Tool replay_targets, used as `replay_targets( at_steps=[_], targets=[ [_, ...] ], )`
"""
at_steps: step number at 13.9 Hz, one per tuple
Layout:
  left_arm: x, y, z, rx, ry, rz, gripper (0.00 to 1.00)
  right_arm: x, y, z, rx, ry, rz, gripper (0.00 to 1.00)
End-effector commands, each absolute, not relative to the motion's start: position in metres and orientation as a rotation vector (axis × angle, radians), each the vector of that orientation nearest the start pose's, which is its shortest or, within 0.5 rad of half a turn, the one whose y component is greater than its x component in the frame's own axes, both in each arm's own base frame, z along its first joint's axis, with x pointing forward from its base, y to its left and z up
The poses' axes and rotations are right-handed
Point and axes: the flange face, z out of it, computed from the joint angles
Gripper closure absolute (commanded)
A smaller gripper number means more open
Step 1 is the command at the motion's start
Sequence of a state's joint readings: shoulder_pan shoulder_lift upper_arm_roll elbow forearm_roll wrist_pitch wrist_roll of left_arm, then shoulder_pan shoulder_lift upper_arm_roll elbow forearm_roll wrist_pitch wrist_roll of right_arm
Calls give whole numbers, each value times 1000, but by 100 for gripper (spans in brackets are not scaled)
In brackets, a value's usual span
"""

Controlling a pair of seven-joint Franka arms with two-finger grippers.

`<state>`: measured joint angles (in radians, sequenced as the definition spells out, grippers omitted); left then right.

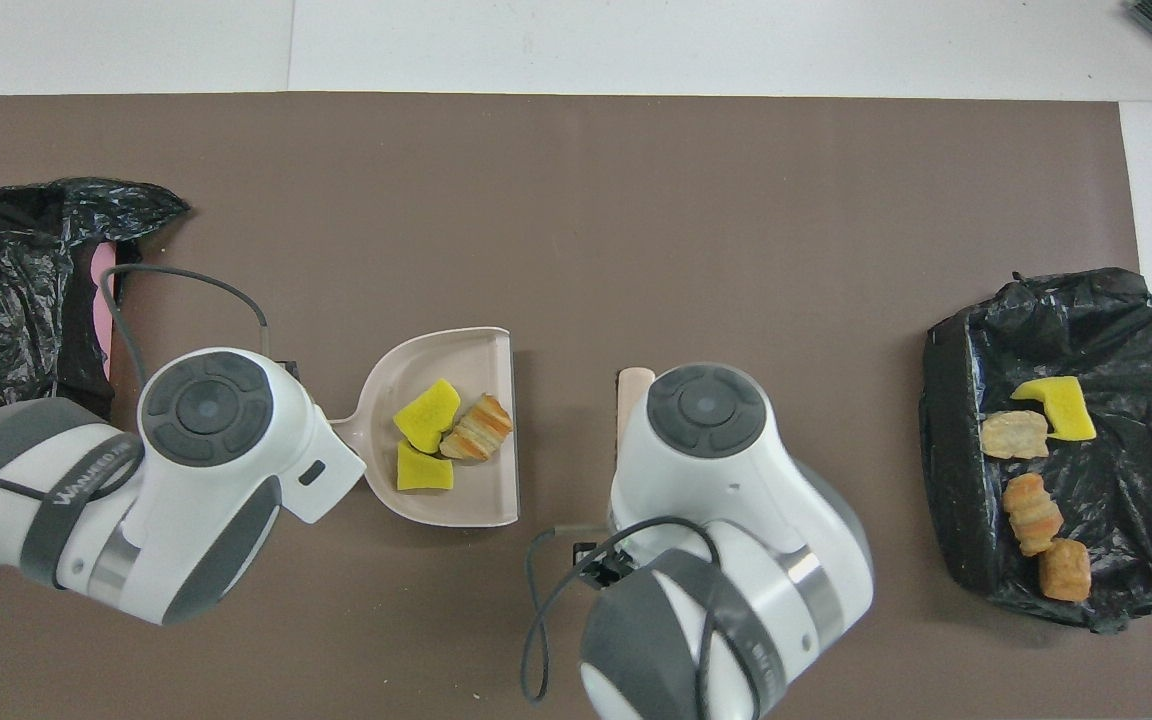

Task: Sweep and dump trash in bin
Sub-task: 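Carry the dustpan with the left gripper to the bag and tip it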

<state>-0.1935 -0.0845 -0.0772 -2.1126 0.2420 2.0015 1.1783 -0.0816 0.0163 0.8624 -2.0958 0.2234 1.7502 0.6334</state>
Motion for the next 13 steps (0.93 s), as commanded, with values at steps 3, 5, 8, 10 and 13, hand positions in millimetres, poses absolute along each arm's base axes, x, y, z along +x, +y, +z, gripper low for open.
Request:
replay_targets(
  at_steps=[3,5,8,10,13],
  targets=[
    [532,-20,519,-2287,1863,208,100,305,374,350,-3127,-28,642,100],
    [532,35,532,-2349,1809,210,100,301,372,348,-3138,-26,662,100],
    [530,80,560,-2423,1740,167,100,306,369,343,-3127,-2,654,100],
    [525,114,565,-2479,1681,142,100,305,366,334,-3124,5,649,100],
    [517,158,574,-2568,1560,77,100,300,368,325,-3122,-6,676,100]
  ],
)
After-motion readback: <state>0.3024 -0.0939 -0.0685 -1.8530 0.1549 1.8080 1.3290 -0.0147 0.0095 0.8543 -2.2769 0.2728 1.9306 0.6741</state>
